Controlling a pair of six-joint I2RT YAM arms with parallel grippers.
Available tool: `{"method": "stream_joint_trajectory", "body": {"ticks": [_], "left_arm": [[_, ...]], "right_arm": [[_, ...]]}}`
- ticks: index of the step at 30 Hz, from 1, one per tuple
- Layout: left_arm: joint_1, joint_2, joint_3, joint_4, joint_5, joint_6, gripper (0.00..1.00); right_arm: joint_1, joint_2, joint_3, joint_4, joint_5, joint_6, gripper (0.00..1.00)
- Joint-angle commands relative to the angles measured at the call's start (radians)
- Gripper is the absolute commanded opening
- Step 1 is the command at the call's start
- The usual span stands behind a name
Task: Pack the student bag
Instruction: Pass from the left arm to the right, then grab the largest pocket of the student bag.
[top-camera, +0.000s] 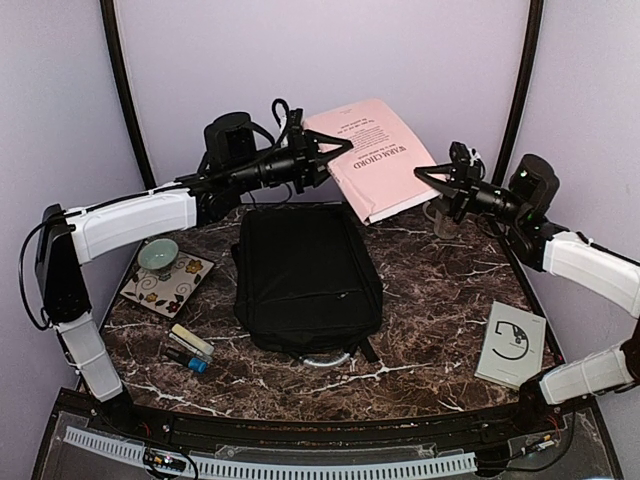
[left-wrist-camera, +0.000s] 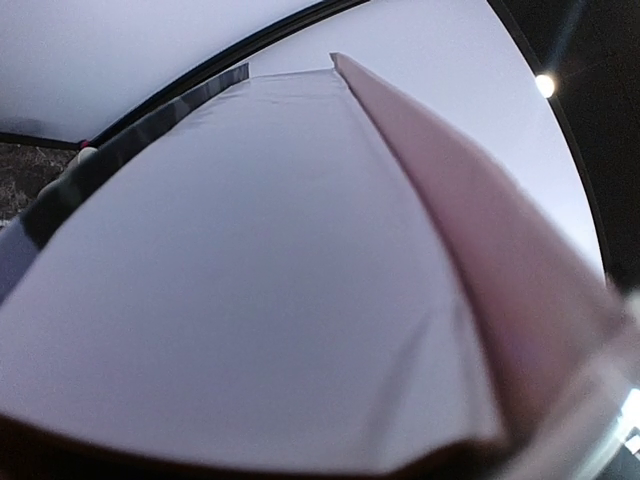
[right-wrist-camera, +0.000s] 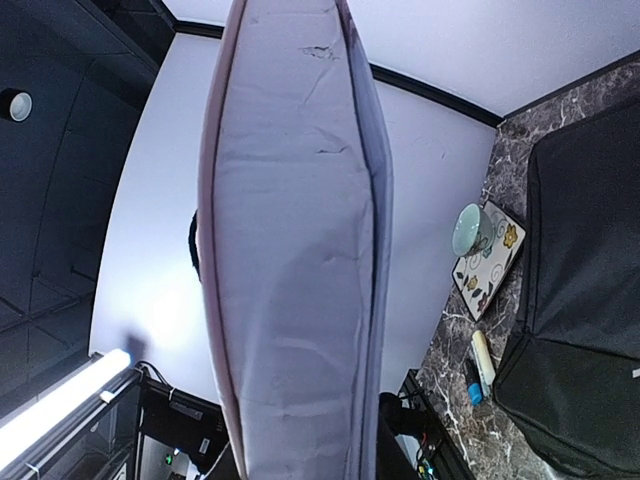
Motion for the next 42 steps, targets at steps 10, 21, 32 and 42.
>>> {"method": "stream_joint_trajectory", "body": {"ticks": [10,21,32,42], "left_arm": [[-0.031,-0.251,-0.154,-0.783,-0.239,0.627,0.80],[-0.310,0.008,0.033,-1.242,-0.498,1.134,0.73],[-0.336,0.182,0.112,-1.345,-0.492,1.288,0.63],[-0.337,0.242,0.104,-1.340,-0.573,1.309,0.54]], "right_arm": [[-0.004,-0.133,0.150,-0.572,0.268,-0.439,0.00],[-0.005,-0.176,0.191,-0.955,0.591,-0.601,0.00],[-0.005,-0.233,0.128,-1.033,0.631,-0.587,0.00],[-0.005,-0.282,0.100,-1.080,0.650,-0.577,0.00]]}}
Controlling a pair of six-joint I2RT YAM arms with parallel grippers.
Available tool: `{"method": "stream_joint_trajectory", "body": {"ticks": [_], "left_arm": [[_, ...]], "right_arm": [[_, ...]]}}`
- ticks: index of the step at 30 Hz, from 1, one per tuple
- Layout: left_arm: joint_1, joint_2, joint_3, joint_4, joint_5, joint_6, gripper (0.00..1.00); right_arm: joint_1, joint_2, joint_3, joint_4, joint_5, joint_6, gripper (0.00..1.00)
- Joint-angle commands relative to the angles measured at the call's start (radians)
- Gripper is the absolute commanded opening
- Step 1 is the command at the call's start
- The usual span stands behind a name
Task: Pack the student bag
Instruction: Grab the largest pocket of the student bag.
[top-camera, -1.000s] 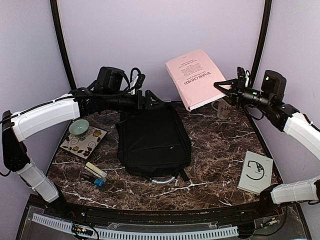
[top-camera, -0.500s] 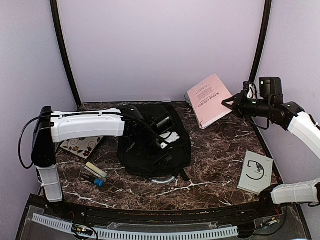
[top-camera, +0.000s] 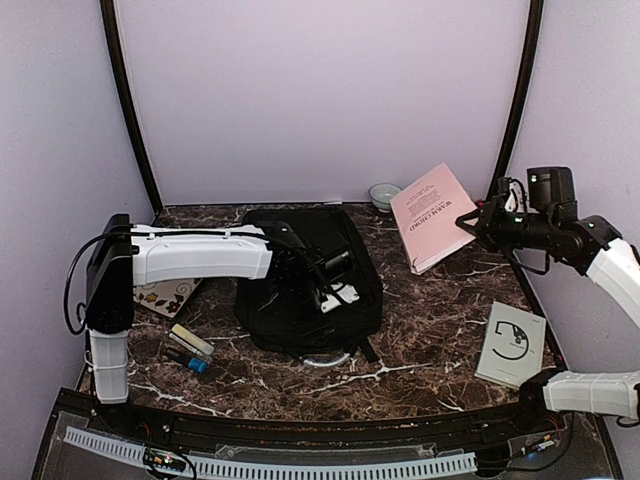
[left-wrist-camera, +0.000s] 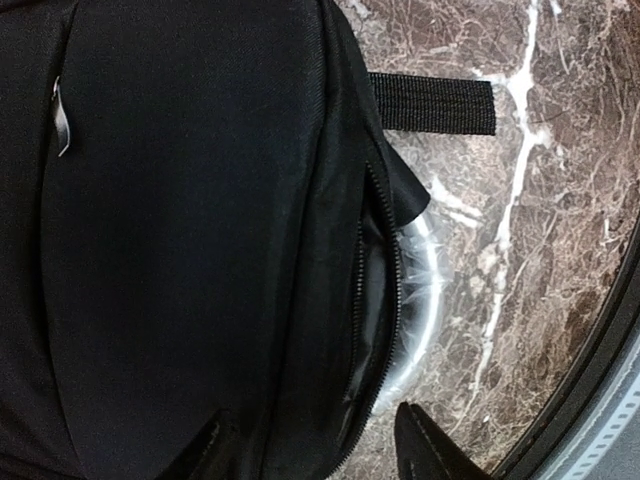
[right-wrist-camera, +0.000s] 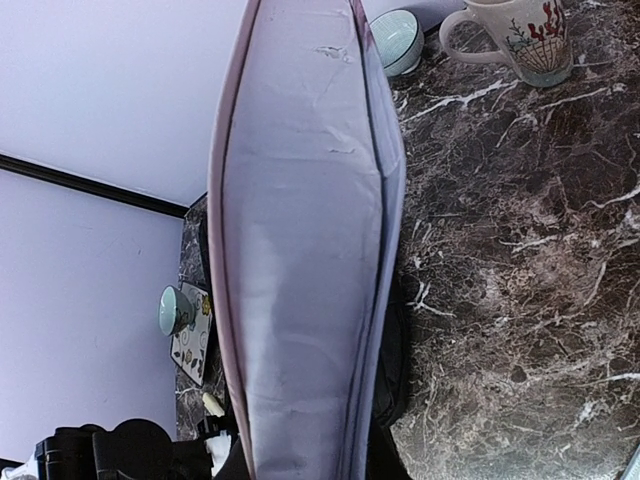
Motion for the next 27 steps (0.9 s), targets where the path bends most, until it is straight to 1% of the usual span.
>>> {"method": "stream_joint_trajectory", "body": {"ticks": [1,3,4,5,9,15,17,20,21,24,25,27], "left_arm": [[-0.004,0.005,-0.009,-0.009,-0.060,0.030,0.53],[-0.004,0.009,-0.017,0.002,-0.121,0.030,0.49],[-0.004,0.010,-0.018,0.010,-0.146,0.032,0.45],[-0.004,0.011,-0.019,0.020,-0.174,0.036,0.40],[-0.004,0.026,0.001,0.030,-0.255,0.051,0.01],[-0.003,0.029,0.114,0.043,-0.263,0.055,0.00],[0.005,0.049,0.190,0.032,-0.286,0.015,0.00],[0.041,0.126,0.382,-0.027,-0.295,-0.105,0.00],[0.051,0.168,0.500,-0.056,-0.318,-0.144,0.00],[0.082,0.299,0.759,-0.165,-0.332,-0.274,0.00],[0.097,0.327,0.807,-0.180,-0.310,-0.314,0.00],[0.126,0.336,0.822,-0.173,-0.248,-0.404,0.00]], "right_arm": [[-0.002,-0.021,-0.017,0.033,0.012,0.000,0.00],[-0.002,-0.015,-0.019,0.034,0.005,-0.002,0.00],[-0.002,-0.011,-0.020,0.031,0.000,-0.004,0.00],[-0.002,-0.009,-0.022,0.029,-0.002,-0.005,0.00],[-0.002,-0.023,-0.063,0.023,0.003,0.009,0.00],[-0.002,-0.016,-0.061,-0.034,0.040,0.019,0.00],[-0.002,-0.012,-0.047,-0.074,0.070,0.034,0.00],[-0.002,-0.015,-0.039,-0.127,0.107,0.083,0.00],[-0.002,-0.023,-0.049,-0.131,0.109,0.124,0.00],[-0.002,-0.062,-0.108,-0.080,0.067,0.238,0.00],[-0.002,-0.075,-0.133,-0.043,0.045,0.279,0.00],[-0.002,-0.098,-0.176,0.016,0.007,0.343,0.00]]}}
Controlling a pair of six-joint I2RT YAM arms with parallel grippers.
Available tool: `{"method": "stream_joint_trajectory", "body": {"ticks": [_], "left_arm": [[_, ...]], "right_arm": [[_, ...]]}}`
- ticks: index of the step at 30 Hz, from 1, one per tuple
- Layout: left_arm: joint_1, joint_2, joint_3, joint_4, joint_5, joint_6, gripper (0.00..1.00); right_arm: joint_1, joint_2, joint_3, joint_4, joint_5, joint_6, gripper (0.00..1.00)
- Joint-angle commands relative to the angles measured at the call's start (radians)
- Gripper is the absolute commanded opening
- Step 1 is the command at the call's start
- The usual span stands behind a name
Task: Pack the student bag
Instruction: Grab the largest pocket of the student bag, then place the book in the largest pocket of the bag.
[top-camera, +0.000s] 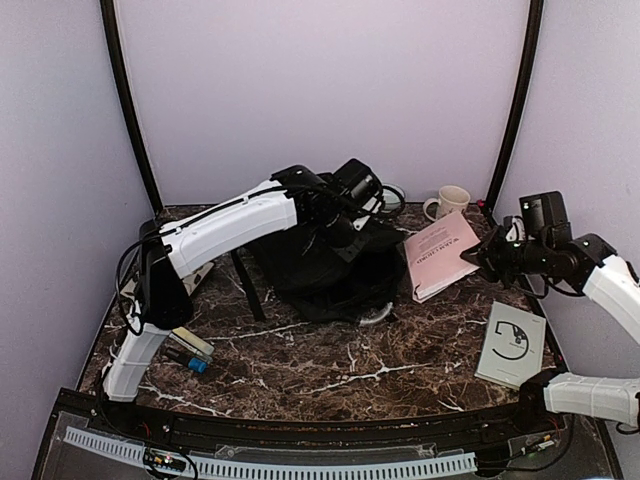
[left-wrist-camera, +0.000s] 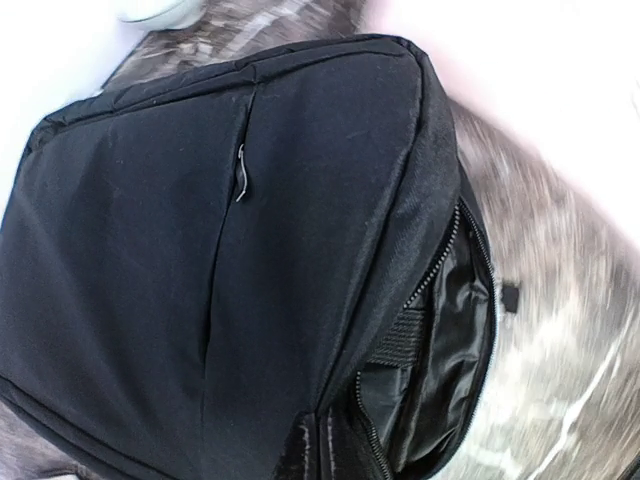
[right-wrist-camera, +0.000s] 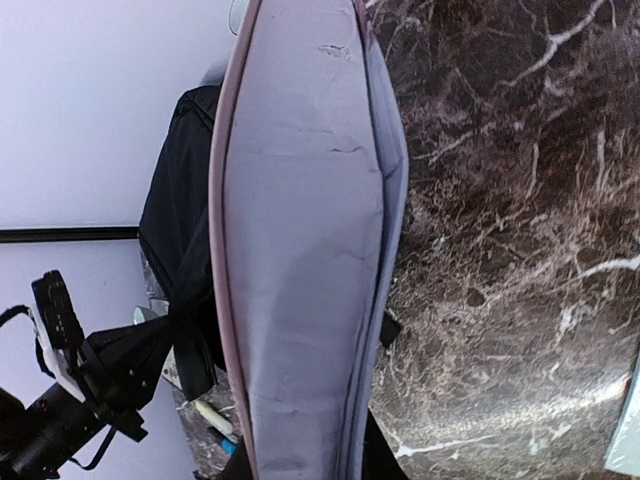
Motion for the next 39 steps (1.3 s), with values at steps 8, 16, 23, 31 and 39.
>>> {"method": "stream_joint_trajectory", "body": {"ticks": [8,16,23,31,39], "left_arm": [[0.089,-0.026,0.042,0.028,0.195,-0.295,0.00],[0.089,-0.061,0.044,0.144,0.312,-0.320,0.00],[0.090,-0.108,0.040,0.204,0.371,-0.326,0.00],[0.088,-0.165,0.006,0.245,0.443,-0.297,0.00],[0.081,-0.221,-0.043,0.241,0.487,-0.317,0.00]], "right_arm": [[-0.001,-0.030,-0.176,0.357,-0.218,0.206,0.00],[0.012,0.070,-0.223,0.586,-0.324,0.237,0.00],[0.087,0.277,-0.291,0.948,-0.423,0.279,0.00],[0.110,0.509,-0.163,1.070,-0.473,0.130,0.00],[0.110,0.782,0.036,1.127,-0.580,0.108,0.00]]}}
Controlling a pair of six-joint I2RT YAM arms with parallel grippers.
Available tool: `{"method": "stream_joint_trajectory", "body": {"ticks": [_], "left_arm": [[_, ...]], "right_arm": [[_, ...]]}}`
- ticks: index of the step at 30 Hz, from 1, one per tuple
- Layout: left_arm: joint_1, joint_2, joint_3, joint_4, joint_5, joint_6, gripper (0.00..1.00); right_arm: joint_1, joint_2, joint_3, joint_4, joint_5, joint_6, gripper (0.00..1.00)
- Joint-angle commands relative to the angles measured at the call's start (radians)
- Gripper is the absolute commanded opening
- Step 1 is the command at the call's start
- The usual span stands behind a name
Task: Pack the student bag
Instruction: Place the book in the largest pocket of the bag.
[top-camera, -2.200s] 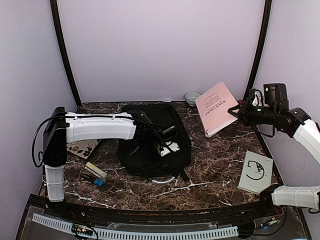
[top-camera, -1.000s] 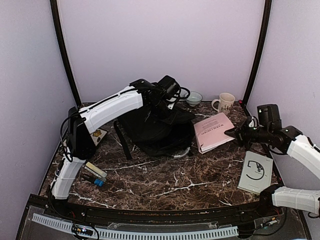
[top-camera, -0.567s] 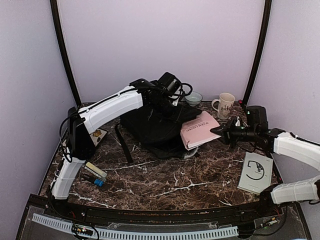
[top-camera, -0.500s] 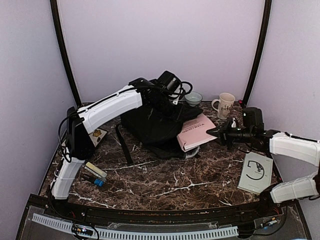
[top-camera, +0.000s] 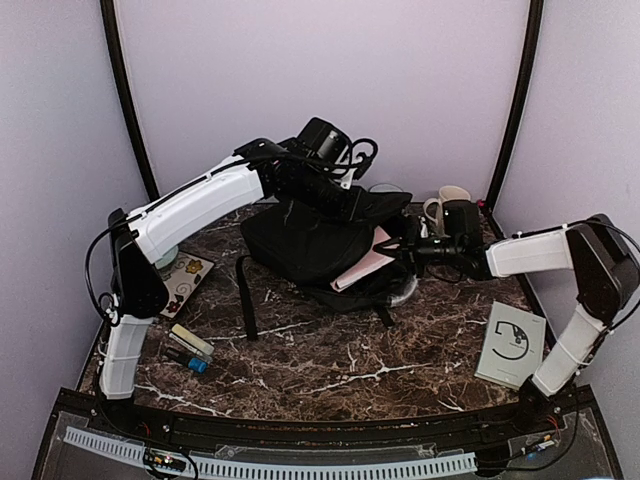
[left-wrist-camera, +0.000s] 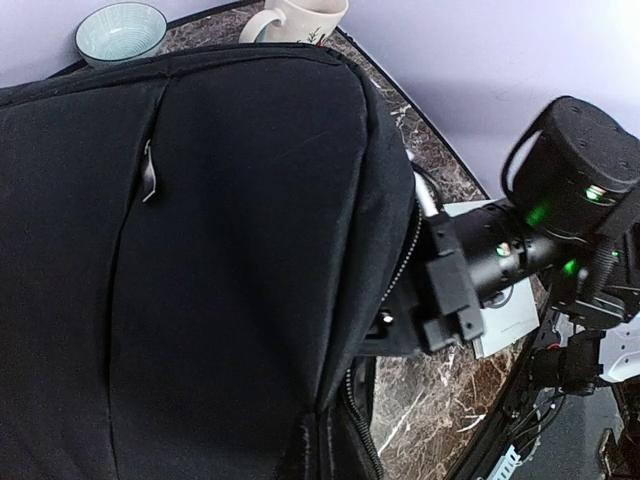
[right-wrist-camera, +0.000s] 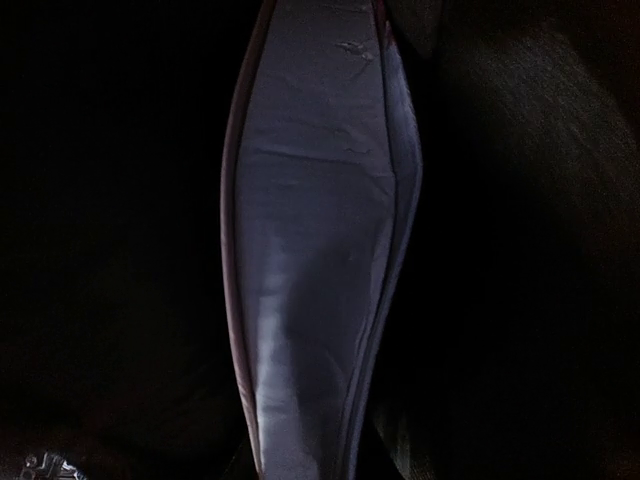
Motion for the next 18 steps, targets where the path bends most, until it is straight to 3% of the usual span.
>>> {"method": "stream_joint_trajectory", "body": {"ticks": [1,7,12,15,18], "left_arm": [[-0.016,-0.117,-0.028,0.072,0.052,-0.005,0.00],[-0.028,-0.166,-0.099,0.118,0.028,-0.032,0.00],[-0.028,-0.210,-0.187,0.155,0.000,-0.054,0.00],[-0.028,-0.214,-0.215,0.139,-0.039,-0.061,0.00],[-0.028,-0.214,-0.241,0.129,-0.084,-0.069,0.00]], "right_arm": [[0.003,0.104,0.095,0.116,-0.060,-0.039,0.00],[0.005,0.244,0.232,0.146,-0.056,-0.014,0.02],[0.005,0.306,0.333,0.070,-0.098,-0.053,0.17],[0.003,0.269,0.352,-0.096,-0.086,-0.172,0.30],[0.003,0.205,0.380,-0.424,-0.002,-0.357,0.46]]}}
